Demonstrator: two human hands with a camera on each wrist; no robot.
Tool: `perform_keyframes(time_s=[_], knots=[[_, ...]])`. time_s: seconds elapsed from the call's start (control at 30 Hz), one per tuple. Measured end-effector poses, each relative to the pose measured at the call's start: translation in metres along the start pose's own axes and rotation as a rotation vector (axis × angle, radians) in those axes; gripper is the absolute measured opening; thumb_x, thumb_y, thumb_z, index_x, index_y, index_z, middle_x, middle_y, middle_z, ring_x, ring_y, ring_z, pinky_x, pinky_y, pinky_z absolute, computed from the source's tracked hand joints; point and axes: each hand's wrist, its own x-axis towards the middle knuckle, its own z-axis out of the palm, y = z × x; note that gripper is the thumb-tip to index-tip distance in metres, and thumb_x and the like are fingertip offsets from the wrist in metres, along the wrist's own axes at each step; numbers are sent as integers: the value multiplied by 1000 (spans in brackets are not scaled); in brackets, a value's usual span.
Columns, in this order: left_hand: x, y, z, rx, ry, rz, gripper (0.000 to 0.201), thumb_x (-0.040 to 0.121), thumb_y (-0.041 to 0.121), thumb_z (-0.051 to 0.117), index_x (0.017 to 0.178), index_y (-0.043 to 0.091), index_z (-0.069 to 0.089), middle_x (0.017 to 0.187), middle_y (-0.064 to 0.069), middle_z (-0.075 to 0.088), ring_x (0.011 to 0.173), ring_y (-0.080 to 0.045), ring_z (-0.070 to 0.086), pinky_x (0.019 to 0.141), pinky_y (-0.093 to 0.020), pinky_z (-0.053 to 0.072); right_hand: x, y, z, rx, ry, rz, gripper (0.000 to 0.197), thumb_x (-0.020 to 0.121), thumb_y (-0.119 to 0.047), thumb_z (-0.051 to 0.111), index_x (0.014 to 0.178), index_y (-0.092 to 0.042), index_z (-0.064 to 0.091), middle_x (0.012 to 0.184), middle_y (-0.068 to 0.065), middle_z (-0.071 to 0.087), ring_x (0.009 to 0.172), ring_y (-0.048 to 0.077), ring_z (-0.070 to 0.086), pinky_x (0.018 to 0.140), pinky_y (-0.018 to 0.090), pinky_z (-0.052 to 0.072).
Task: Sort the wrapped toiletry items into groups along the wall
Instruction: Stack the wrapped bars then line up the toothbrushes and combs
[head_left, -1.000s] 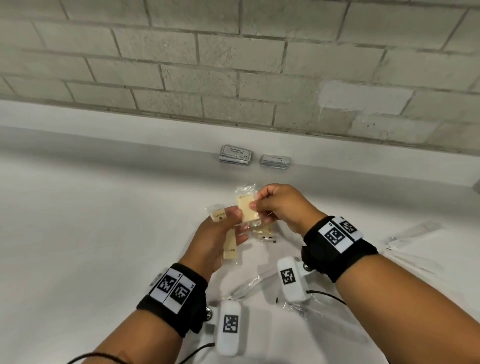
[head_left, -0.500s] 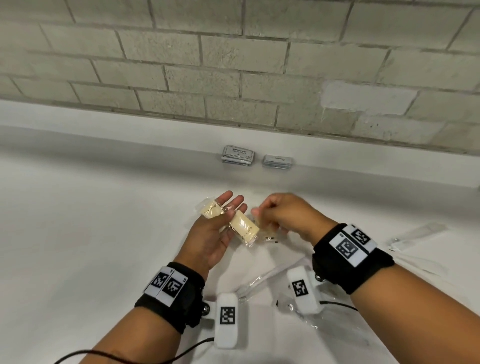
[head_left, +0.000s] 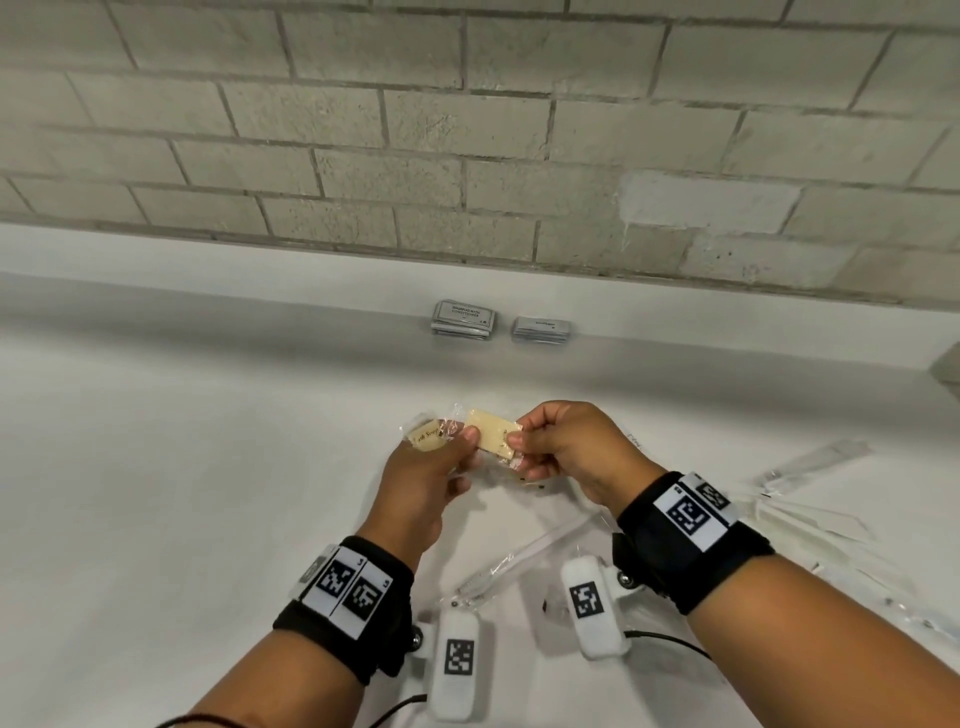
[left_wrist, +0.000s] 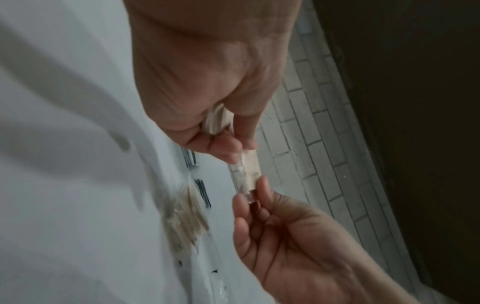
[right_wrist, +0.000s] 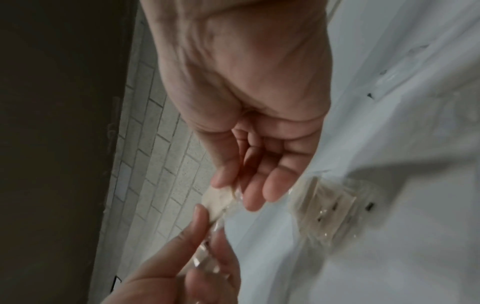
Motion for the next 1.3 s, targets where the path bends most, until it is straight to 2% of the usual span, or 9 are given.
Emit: perform_keyframes(time_s=[0.17,0.27,0.37,0.5,0.7,0.87,1.0,1.13,1.3], knots=[[-5,-1,2,189,-31,-20,10,87,21,68,87,15,60,75,-4,65,55,-10,57,45,-19,37,2,-6,1,-79,122,-143,8,85,-2,69,82,-5,62,66,4,63,46,13,61,43,21,48],[-7,3,-1,305,-21,29,25,81,41,69,93,19,64,76,6,65,63,-8,57,52,-21,38,5,-13,-6,-286,143,-198,12,85,-5,69,74,-10,66,62,1,62,46,9,58,48,19,47],[-6,7,-5,416,-10,124,19,81,33,72,96,22,72,76,12,67,68,-4,60,58,-18,42,5,-22,-14,-358,47,-180,13,85,-6,69,73,-11,67,60,1,62,49,12,57,56,28,50],[-1,12,-6,555,5,199,14,75,36,74,87,27,77,93,8,73,90,-6,66,80,-24,48,5,-34,-15,-462,-82,-184,17,86,-6,68,71,-15,68,63,3,62,55,16,56,61,32,49],[0,25,-1,604,-93,129,10,81,23,73,80,13,74,67,0,67,60,-10,58,57,-21,41,4,-39,-18,-490,-66,-216,5,87,-12,68,83,-14,69,73,-1,65,62,12,59,57,23,48],[8,32,-2,590,1,39,11,81,23,71,80,12,74,63,-4,70,54,-11,59,57,-26,41,5,-29,-28,-301,132,-204,9,93,-17,60,91,-10,65,79,4,65,63,15,61,58,27,49],[7,22,4,471,18,17,8,85,19,69,86,12,73,67,-1,69,56,-7,61,59,-26,42,2,-18,-23,-84,-71,-3,12,92,-11,61,103,-5,64,81,9,69,66,21,64,54,30,53],[5,10,10,384,36,3,7,86,17,68,81,12,70,68,-1,64,61,-12,57,58,-25,44,3,-8,-15,115,-96,122,13,82,0,69,88,-5,59,62,8,67,51,19,63,48,27,56],[8,3,14,445,136,-12,10,86,19,67,80,11,67,62,0,62,42,-2,53,41,-15,40,14,-9,-9,-74,45,68,20,78,0,75,76,-7,56,51,7,62,41,13,58,42,22,49]])
